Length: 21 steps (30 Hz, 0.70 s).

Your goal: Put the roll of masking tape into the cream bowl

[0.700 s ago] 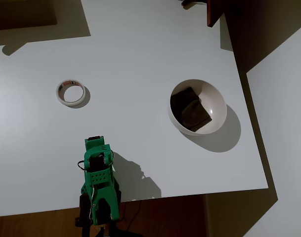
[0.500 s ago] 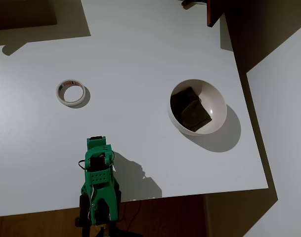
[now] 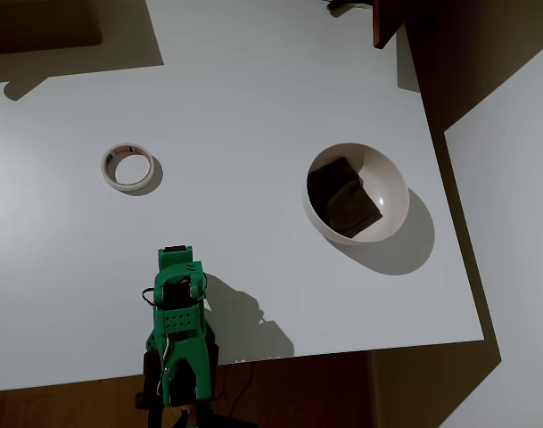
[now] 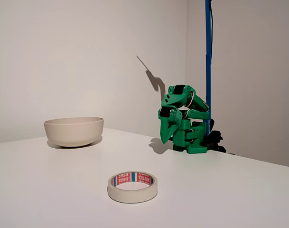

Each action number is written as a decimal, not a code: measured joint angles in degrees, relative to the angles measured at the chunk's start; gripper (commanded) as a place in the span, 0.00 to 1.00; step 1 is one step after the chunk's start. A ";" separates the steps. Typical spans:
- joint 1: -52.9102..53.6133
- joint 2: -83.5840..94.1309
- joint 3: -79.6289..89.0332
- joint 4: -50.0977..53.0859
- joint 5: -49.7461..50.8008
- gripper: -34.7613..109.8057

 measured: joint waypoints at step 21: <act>-5.45 -60.91 -50.98 2.72 1.76 0.18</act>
